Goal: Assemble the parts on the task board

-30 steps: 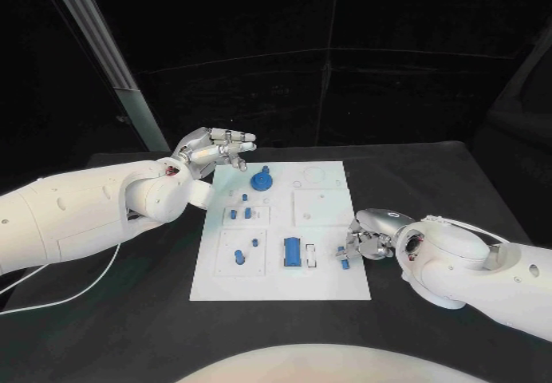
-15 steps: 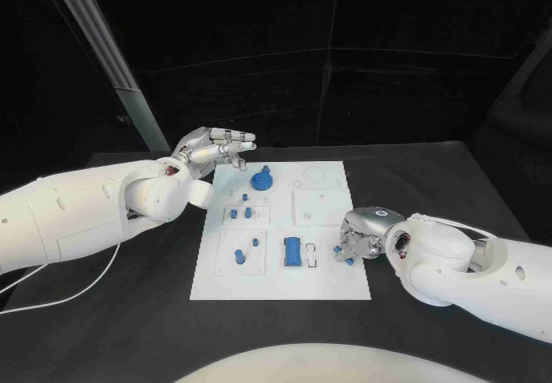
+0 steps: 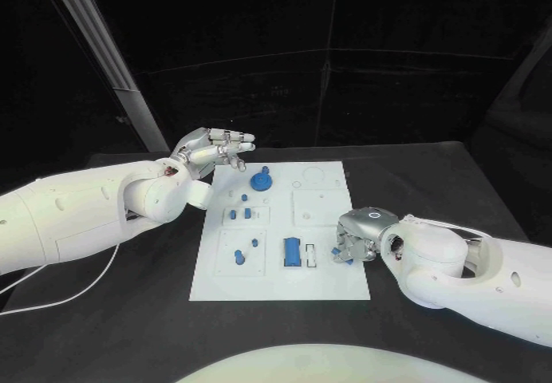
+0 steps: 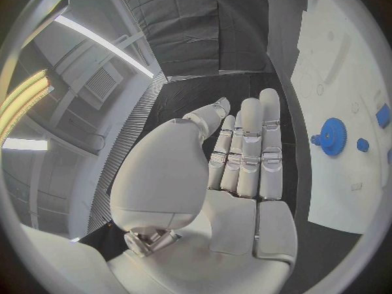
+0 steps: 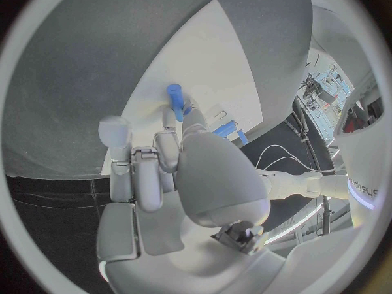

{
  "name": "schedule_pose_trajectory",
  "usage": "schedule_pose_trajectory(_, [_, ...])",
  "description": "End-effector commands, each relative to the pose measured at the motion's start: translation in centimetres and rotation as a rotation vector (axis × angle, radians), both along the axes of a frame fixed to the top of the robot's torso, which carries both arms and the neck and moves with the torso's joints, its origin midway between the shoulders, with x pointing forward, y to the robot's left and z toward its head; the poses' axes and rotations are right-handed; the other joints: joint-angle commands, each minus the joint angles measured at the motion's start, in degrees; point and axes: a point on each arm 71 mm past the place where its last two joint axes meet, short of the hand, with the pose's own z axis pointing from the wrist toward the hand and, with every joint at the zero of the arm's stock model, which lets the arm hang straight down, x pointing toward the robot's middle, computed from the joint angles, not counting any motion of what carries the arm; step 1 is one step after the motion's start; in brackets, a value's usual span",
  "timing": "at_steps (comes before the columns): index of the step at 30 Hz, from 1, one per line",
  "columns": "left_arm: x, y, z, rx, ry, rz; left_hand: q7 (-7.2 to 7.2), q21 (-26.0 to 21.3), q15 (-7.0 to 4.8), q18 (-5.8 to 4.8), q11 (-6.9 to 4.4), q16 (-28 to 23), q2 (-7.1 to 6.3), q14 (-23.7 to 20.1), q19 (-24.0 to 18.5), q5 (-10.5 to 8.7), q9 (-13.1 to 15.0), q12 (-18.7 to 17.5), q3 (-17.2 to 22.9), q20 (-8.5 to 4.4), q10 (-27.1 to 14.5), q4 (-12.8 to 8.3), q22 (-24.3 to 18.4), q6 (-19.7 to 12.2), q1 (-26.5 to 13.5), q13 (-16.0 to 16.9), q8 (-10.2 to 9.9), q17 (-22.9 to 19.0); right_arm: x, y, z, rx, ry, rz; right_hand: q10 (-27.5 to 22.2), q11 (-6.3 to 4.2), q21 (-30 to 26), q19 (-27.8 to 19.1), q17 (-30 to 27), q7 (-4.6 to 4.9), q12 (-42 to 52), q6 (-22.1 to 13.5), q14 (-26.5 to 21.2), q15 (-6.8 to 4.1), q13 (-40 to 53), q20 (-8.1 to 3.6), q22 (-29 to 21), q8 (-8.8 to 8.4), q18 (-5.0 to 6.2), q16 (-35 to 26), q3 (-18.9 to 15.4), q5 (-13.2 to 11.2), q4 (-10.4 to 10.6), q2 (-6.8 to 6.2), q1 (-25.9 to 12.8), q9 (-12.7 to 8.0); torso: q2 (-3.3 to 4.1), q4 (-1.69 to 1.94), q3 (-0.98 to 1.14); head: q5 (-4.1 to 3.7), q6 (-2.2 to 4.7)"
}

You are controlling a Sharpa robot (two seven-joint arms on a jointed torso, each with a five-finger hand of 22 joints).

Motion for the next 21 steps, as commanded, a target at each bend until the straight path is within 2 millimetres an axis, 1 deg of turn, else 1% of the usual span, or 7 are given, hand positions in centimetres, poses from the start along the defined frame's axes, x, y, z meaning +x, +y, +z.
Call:
schedule_pose_trajectory(1, [0.0, -0.1, 0.1, -0.009, -0.002, -0.01, 0.07, -0.2, 0.02, 0.75, 0.1, -0.1, 0.08, -0.4, 0.2, 0.3, 0.0, 0.4, -0.1, -0.01, -0.3, -0.3, 0.0, -0.4, 0.6, -0.1, 0.1, 0.0, -0.3, -0.6, -0.5, -0.005, -0.002, -0.036, 0.0, -0.57, -0.2, 0.3, 9.9, 0.03, -0.3, 0.3, 4.7, -0.49, 0.2, -0.31, 0.2, -0.73, -0.81, 0.0, 1.2, 4.1, 0.2, 0.78, 0.5, -0.6, -0.02, 0.14, 0.06, -0.03, 0.08])
schedule_pose_trajectory(3, [0.0, -0.1, 0.1, -0.009, -0.002, -0.01, 0.07, -0.2, 0.02, 0.75, 0.1, -0.1, 0.08, -0.4, 0.2, 0.3, 0.0, 0.4, -0.1, -0.01, -0.3, -0.3, 0.0, -0.4, 0.6, -0.1, 0.1, 0.0, -0.4, -0.6, -0.2, 0.044, -0.008, -0.056, 0.0, -0.59, -0.1, 0.4, 10.0, -0.01, -0.3, 0.4, 4.8, -0.53, 0.3, -0.35, 0.4, -1.14, -0.83, 0.0, 2.1, 5.7, 0.3, 1.07, 0.7, -0.8, -0.01, 0.1, 0.06, 0.01, 0.11])
schedule_pose_trajectory(5, [0.0, -0.2, 0.1, -0.009, -0.002, -0.011, 0.07, -0.2, 0.02, 0.75, 0.1, -0.1, 0.08, -0.4, 0.2, 0.3, 0.0, 0.4, -0.1, -0.01, -0.3, -0.3, 0.0, -0.4, 0.6, -0.1, 0.1, 0.0, -0.5, -0.6, 0.0, 0.092, -0.006, -0.079, 0.0, -0.54, 0.0, 0.4, 10.1, 0.07, -0.3, 0.4, 4.8, -0.51, 0.3, -0.36, 0.6, -1.67, -0.86, 0.1, 3.1, 7.4, 0.5, 0.94, 0.6, -1.1, -0.04, 0.11, 0.03, -0.07, 0.14])
schedule_pose_trajectory(9, [0.0, -0.3, 0.1, -0.01, -0.002, -0.012, 0.07, -0.2, 0.02, 0.75, 0.1, -0.1, 0.08, -0.4, 0.2, 0.3, 0.0, 0.4, -0.1, -0.01, -0.3, -0.3, 0.0, -0.4, 0.6, -0.1, 0.1, 0.0, -0.7, -0.8, 0.3, 0.186, 0.014, -0.127, 0.1, -0.52, 0.1, 0.5, 10.4, 0.12, -0.3, 0.8, 4.9, -0.49, 0.4, -0.35, 0.8, -2.6, -0.88, 0.2, 5.4, 10.6, 1.2, 0.15, 0.2, -1.4, -0.03, 0.2, -0.04, -0.18, 0.24])
schedule_pose_trajectory(11, [0.0, -0.3, 0.1, -0.01, -0.002, -0.013, 0.07, -0.2, 0.02, 0.75, 0.1, -0.1, 0.08, -0.4, 0.2, 0.3, 0.0, 0.4, -0.1, -0.01, -0.3, -0.3, 0.0, -0.4, 0.6, -0.1, 0.1, 0.0, -0.8, -0.8, 0.5, 0.234, 0.024, -0.151, 0.2, -0.53, 0.2, 0.6, 10.5, 0.12, -0.3, 1.1, 4.9, -0.49, 0.5, -0.36, 0.9, -2.99, -0.9, 0.2, 6.8, 11.7, 1.5, -0.51, 0.0, -1.6, 0.03, 0.15, -0.03, -0.14, 0.3])
schedule_pose_trajectory(16, [0.0, -0.3, 0.1, -0.009, -0.002, -0.012, 0.08, -0.2, 0.02, 0.75, 0.1, -0.1, 0.09, -0.4, 0.2, 0.31, 0.0, 0.4, -0.1, -0.01, -0.3, -0.4, 0.0, -0.5, 0.7, -0.1, 0.1, -0.1, -0.9, -0.7, 0.8, 0.32, 0.031, -0.191, 0.4, -0.5, 0.4, 0.8, 10.7, 0.09, -0.2, 1.6, 4.9, -0.51, 0.7, -0.34, 1.2, -3.74, -0.95, 0.4, 9.5, 12.5, 2.6, -2.09, -1.1, -1.7, 0.07, 0.06, 0.0, -0.05, 0.29])
schedule_pose_trajectory(21, [0.0, -0.4, 0.1, -0.01, -0.002, -0.014, 0.08, -0.2, 0.02, 0.75, 0.1, -0.1, 0.09, -0.4, 0.2, 0.31, 0.0, 0.4, -0.1, -0.01, -0.3, -0.4, 0.0, -0.5, 0.7, -0.1, 0.1, -0.1, -1.0, -0.8, 0.7, 0.382, 0.068, -0.229, 0.6, -0.51, 0.5, 0.9, 11.0, 0.05, 0.0, 2.1, 5.0, -0.54, 0.8, -0.34, 1.4, -4.25, -0.96, 0.5, 11.6, 12.3, 3.8, -3.42, -2.4, -1.8, 0.03, 0.14, -0.09, -0.19, 0.3])
